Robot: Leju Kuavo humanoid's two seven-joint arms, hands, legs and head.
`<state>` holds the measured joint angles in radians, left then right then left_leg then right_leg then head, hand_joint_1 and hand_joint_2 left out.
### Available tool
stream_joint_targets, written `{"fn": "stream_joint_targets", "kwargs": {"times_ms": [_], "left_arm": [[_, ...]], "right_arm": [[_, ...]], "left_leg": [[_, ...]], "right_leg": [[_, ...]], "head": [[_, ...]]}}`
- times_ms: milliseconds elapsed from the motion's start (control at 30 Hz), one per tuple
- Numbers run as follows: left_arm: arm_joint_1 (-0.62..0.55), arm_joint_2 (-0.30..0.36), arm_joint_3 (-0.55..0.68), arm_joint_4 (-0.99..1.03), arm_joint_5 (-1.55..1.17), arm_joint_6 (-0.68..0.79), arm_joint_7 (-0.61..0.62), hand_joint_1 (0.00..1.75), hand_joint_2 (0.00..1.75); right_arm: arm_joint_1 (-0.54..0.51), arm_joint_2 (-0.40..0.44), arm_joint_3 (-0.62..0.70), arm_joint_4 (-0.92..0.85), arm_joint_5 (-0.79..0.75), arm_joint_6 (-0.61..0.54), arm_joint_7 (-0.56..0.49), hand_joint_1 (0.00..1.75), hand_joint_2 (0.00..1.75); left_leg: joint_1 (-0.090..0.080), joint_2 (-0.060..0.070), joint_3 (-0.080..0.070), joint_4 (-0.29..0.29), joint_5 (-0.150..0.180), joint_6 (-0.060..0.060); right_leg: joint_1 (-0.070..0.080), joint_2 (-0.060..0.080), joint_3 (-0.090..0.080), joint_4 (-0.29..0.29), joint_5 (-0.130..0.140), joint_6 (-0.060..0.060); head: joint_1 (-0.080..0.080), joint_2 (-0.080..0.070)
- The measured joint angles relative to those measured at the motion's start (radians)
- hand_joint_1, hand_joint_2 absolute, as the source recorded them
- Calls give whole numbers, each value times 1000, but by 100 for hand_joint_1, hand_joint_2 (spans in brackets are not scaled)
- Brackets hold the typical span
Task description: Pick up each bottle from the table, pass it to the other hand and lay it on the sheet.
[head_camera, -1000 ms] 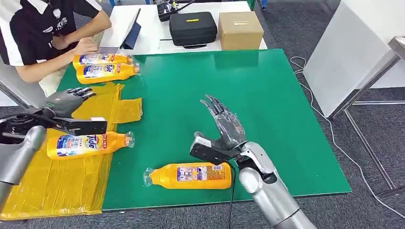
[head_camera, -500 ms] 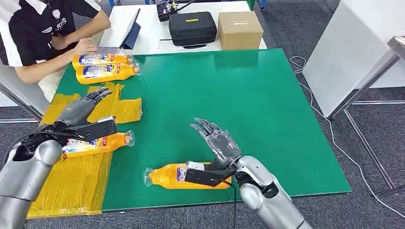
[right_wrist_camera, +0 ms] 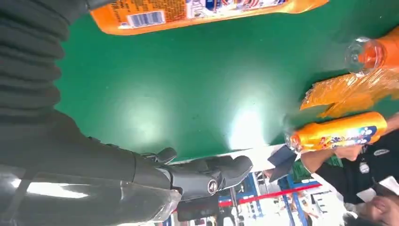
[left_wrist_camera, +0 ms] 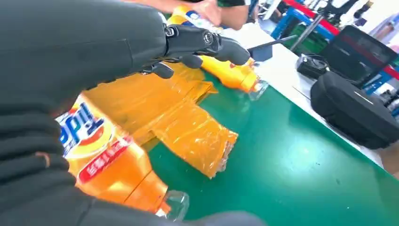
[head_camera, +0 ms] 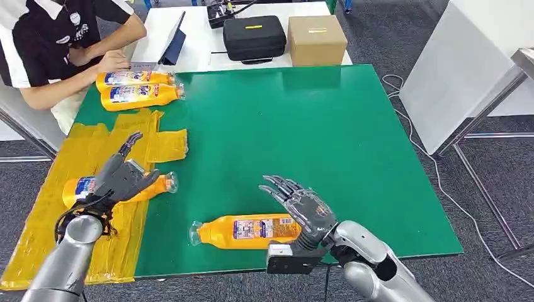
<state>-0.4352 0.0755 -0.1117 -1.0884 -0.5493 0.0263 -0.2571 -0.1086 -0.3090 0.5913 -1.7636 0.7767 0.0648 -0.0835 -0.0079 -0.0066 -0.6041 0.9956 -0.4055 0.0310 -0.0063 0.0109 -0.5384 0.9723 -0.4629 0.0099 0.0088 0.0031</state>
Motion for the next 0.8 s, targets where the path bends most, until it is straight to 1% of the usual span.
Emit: {"fn": "stream_joint_targets", "kwargs": {"times_ms": [167,367,567,800], "left_arm": [[17,-21,30,0,14,7,-1,0,175],[35,-50,53,19,19,22,-1,0,175],[46,-75,66,31,21,28,-3,0,175],[63,-87,77,26,24,37,-3,0,175]], "right_arm": [[12,-16,-3,-27,33,-9,15,0,175],[24,-24,-10,-40,41,9,24,0,175],[20,-15,-3,-18,7,33,20,0,175],[-10,-1,8,53,-40,39,19,0,175]], "left_leg": [[1,0,0,0,0,0],[1,0,0,0,0,0],[0,0,0,0,0,0],[0,0,0,0,0,0]], "right_leg": [[1,0,0,0,0,0],[1,0,0,0,0,0],[0,0,0,0,0,0],[1,0,0,0,0,0]], "head": [[0,0],[0,0],[0,0],[0,0]]}}
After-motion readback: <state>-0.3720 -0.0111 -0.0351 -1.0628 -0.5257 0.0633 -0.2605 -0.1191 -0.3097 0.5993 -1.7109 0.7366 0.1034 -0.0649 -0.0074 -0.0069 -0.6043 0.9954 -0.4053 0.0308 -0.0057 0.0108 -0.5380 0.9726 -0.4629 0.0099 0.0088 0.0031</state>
